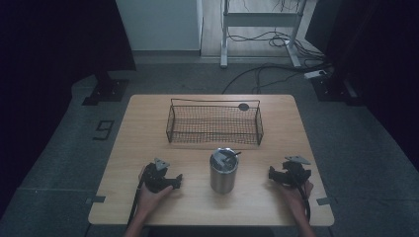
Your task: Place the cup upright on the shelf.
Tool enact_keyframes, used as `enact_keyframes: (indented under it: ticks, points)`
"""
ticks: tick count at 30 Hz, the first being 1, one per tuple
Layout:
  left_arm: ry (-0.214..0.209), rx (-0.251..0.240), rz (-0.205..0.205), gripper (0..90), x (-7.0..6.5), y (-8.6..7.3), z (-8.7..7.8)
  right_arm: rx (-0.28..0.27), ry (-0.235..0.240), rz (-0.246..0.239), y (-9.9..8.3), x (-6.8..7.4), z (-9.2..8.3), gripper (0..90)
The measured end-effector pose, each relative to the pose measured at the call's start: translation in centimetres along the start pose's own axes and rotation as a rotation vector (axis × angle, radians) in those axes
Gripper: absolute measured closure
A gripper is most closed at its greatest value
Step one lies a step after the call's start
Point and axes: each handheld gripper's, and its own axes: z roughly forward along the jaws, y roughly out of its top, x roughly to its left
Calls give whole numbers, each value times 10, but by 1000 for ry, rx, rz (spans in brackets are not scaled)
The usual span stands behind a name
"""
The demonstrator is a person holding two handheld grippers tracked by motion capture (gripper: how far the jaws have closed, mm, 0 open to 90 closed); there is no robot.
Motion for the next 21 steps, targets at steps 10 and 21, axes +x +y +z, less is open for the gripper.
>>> enact_keyframes:
  ticks: [10, 21]
  points:
    - [12, -6, -18, 88, 1, 0, -1, -4, 1, -9, 0, 1, -1, 34]
    - [109, -118, -23, 148, 0, -4, -16, -3, 17, -5, 0, -1, -1, 47]
